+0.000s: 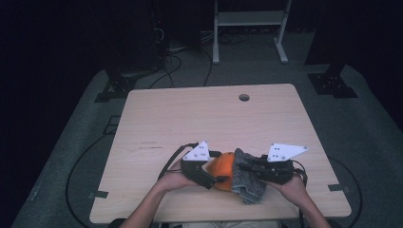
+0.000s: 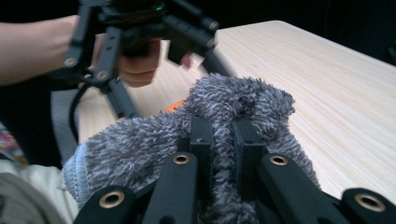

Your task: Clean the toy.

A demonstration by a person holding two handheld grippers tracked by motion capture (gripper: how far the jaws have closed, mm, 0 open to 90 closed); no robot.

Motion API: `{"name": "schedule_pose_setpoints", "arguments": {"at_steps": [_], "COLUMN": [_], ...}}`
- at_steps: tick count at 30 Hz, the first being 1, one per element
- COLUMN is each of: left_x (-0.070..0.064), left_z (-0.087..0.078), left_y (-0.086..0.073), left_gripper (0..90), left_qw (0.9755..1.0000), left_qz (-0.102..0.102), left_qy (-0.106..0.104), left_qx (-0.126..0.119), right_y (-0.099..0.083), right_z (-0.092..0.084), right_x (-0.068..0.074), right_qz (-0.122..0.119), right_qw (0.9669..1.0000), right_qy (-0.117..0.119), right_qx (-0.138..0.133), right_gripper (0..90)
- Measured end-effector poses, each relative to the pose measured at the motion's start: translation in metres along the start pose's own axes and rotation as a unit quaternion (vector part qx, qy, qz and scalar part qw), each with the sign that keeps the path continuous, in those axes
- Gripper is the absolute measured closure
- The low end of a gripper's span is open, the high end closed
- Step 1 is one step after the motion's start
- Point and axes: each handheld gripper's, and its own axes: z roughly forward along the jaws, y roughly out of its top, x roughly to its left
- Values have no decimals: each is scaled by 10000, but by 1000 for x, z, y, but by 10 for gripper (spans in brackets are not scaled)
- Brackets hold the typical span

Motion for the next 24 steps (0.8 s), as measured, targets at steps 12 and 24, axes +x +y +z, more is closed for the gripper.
{"name": "schedule_pose_setpoints", "arguments": {"at_steps": [12, 24], "left_x": [7, 9], "left_z": [5, -19], "left_y": [-12, 3], "left_gripper": [364, 447], "left_qw": [9996, 9917], "left_qz": [-173, 92], "left_qy": [-179, 1281], "left_qx": [155, 90], "right_y": [-20, 5], "right_z": [-3, 2], "right_x": [-24, -13], "right_qz": [574, 436], "right_qw": [9979, 9978], "right_qy": [-281, -69], "right_qx": [91, -491], "right_gripper": [806, 805]}}
